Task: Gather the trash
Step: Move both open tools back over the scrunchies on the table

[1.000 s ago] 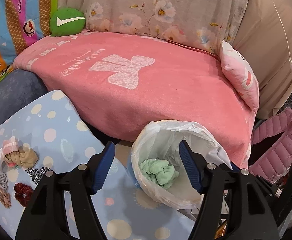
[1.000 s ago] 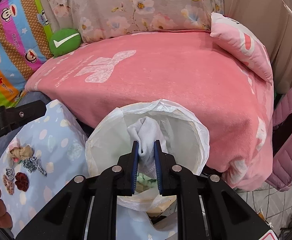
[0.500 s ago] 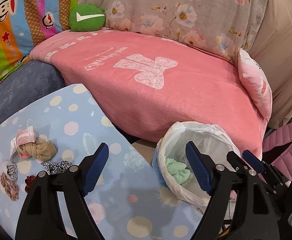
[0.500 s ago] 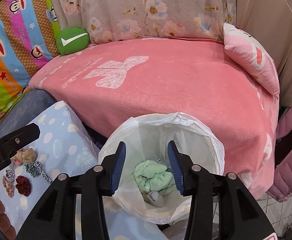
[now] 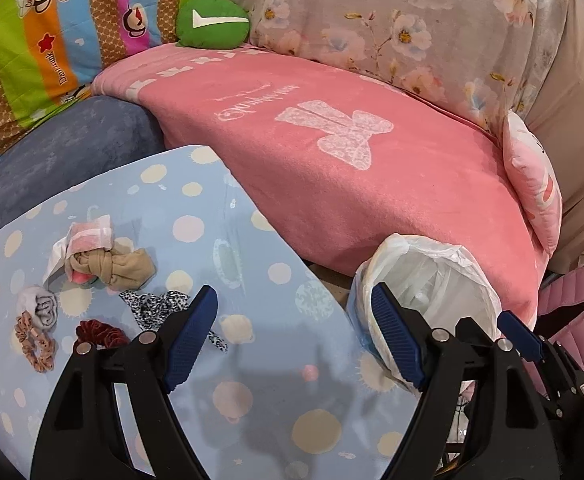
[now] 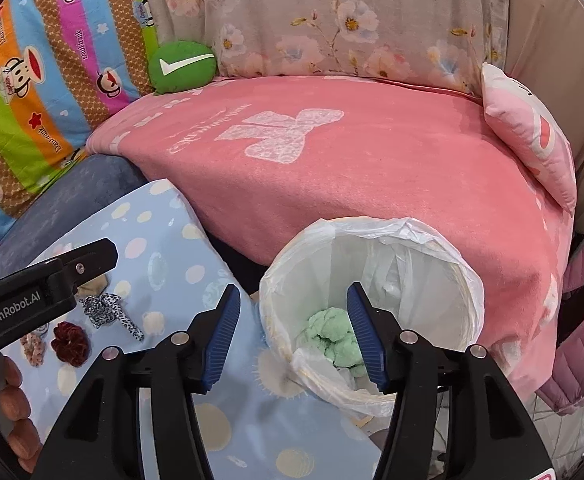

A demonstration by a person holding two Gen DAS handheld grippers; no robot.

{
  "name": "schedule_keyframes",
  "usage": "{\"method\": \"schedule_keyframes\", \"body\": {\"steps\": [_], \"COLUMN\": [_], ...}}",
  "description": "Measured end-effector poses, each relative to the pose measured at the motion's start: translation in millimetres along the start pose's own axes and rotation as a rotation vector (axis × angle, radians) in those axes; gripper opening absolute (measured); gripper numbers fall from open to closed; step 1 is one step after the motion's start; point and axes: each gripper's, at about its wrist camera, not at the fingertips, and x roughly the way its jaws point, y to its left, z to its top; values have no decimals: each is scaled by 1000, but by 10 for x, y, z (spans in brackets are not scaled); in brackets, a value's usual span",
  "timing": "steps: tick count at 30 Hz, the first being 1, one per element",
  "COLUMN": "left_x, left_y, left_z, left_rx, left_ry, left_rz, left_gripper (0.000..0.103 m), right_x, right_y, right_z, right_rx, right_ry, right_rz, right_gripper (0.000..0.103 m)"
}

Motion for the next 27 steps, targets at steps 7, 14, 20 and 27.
{"method": "schedule_keyframes", "body": {"steps": [7,14,20,27], "left_x": [-133,-214,-248,-253], "left_y": [344,774,1140,1598], "left_z": [-71,-161,-260,-414], "left_rx": [-29,-80,-119,-190], "left_ry": [-18,-10,5,33], "left_rz": [84,137,187,234], "left_gripper": [75,75,75,75], "right_x": [-75,-86,-68,-24], "right_y": [362,742,1064,1469], "right_z": [-49,-127,-204,-338], "right_rx": [-56,-108,-142,-199], "right_ry": [-1,12,29,52], "right_rz": [29,67,98,135], "right_gripper": [59,60,64,65]}}
